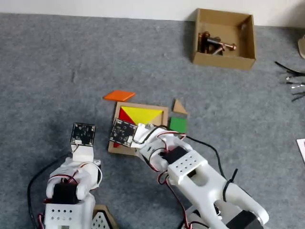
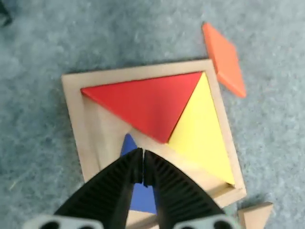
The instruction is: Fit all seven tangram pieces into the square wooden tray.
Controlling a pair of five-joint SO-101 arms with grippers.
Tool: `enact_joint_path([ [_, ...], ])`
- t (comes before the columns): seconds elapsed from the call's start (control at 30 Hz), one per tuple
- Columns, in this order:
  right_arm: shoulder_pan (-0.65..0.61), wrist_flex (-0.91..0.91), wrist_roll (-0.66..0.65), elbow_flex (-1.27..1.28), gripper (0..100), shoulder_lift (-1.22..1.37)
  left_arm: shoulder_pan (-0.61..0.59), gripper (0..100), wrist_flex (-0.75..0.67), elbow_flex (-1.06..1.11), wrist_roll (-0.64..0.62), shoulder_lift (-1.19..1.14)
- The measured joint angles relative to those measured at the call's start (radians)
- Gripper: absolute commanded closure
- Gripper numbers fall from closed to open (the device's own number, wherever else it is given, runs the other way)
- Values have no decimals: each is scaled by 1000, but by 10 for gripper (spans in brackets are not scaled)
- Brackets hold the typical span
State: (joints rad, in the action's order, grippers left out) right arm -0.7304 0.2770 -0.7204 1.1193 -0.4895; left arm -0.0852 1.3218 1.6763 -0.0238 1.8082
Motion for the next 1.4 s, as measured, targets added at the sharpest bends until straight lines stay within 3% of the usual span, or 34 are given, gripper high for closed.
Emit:
enact_joint_path([
  [0.2, 23, -54, 3, 0, 993, 160, 0, 995, 0, 0, 0, 0],
  [0.6, 25, -75, 3, 2, 993, 167, 0, 995, 0, 0, 0, 0],
  [0.83, 25, 66, 5, -12, 993, 150, 0, 995, 0, 0, 0, 0],
  [1.1, 28, 89, 5, -12, 993, 150, 0, 995, 0, 0, 0, 0],
  [1.4, 147, 112, 5, -5, 993, 150, 0, 995, 0, 0, 0, 0],
])
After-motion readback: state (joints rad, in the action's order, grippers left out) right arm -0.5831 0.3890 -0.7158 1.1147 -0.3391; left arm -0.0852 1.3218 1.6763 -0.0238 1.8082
